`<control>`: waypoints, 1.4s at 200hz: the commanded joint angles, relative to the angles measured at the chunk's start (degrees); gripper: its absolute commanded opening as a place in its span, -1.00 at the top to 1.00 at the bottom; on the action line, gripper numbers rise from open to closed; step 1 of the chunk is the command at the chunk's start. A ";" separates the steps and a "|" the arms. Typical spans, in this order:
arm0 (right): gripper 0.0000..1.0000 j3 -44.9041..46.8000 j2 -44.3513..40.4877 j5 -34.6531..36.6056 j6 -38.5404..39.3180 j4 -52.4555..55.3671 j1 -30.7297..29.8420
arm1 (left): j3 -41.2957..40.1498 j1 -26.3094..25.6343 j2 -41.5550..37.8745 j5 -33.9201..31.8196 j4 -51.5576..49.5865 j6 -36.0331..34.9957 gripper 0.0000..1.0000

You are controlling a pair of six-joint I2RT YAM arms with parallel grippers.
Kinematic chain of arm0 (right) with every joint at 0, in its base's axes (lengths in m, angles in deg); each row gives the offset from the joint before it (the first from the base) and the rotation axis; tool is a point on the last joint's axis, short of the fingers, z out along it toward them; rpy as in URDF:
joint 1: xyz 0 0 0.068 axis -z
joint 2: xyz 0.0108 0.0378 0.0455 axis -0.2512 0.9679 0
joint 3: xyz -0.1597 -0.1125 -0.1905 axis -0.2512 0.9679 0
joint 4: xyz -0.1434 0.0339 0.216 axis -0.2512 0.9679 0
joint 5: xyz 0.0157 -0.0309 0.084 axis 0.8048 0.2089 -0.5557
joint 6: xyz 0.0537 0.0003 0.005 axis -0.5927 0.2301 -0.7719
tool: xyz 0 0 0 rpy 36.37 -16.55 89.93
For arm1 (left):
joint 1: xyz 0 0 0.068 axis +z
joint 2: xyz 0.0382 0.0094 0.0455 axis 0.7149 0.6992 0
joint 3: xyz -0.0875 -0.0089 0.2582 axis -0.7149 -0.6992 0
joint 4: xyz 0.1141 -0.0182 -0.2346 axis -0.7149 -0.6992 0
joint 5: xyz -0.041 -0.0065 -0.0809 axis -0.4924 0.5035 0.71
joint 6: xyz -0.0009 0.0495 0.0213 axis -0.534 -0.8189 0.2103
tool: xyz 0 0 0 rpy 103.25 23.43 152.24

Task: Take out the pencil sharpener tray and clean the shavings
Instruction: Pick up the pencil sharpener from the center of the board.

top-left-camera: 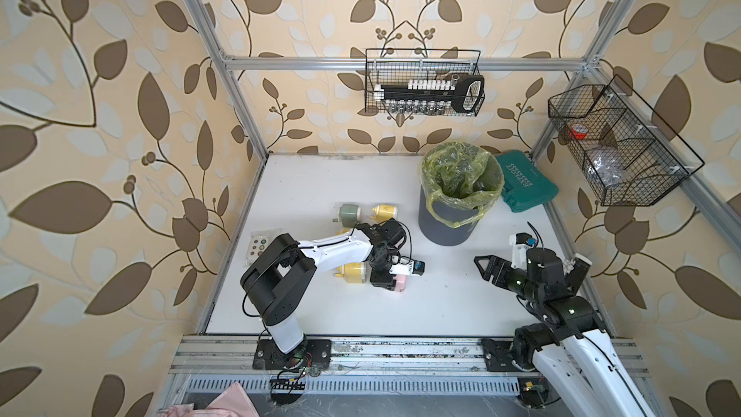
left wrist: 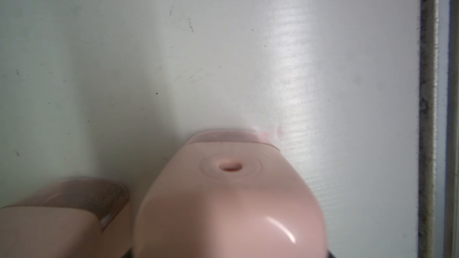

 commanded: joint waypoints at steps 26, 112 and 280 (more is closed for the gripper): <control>-0.67 -6.83 4.73 -0.14 2.69 2.78 -1.40 | -2.42 -1.02 -7.25 -2.71 1.87 3.89 1.00; -0.48 -12.87 2.18 -18.77 13.44 -4.10 -3.30 | -2.98 -0.85 -27.72 3.20 -6.72 6.46 1.00; -0.67 -4.27 23.45 4.16 35.38 -45.94 -57.34 | -6.44 1.18 -47.14 13.92 -15.42 13.98 1.00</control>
